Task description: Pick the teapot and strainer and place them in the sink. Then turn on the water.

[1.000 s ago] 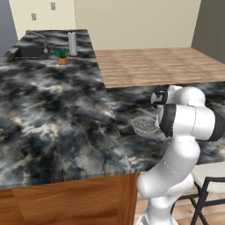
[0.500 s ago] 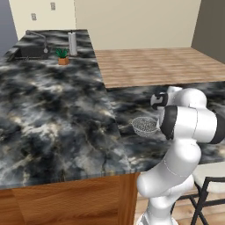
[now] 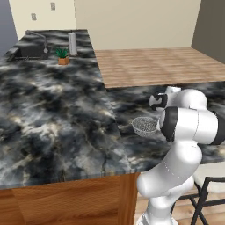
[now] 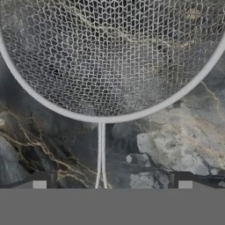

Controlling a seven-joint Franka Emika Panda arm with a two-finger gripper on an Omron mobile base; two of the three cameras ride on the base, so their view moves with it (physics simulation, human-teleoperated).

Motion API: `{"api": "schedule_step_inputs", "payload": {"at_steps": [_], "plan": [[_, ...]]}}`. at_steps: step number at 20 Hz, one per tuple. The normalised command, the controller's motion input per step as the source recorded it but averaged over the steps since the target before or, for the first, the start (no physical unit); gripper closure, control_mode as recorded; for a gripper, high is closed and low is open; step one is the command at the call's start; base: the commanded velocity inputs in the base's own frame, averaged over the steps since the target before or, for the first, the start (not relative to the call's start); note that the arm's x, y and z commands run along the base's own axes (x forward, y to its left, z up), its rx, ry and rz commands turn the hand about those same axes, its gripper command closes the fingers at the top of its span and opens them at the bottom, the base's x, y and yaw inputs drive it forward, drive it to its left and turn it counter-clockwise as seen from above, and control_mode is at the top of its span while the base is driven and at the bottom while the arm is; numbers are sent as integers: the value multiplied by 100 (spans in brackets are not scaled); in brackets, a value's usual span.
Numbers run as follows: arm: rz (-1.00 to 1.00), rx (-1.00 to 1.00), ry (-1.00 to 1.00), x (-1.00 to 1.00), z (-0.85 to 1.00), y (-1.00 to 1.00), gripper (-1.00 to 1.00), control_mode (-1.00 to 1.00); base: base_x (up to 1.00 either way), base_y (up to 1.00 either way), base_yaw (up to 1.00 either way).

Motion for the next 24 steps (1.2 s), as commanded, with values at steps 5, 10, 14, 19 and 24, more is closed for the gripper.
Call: {"api": "schedule_step_inputs", "payload": {"at_steps": [5,10,14,19,24], "plan": [[4,0,-3,0,-7,0,-100,-100,0,0,0],[0,0,0,0,-23,0,-100,-100,0,0,0],[0,0,0,0,-11,0,-100,-100,0,0,0],[0,0,0,0,-9,0,-100,-100,0,0,0],[0,0,0,0,0,0,-100,-100,0,0,0]]}}
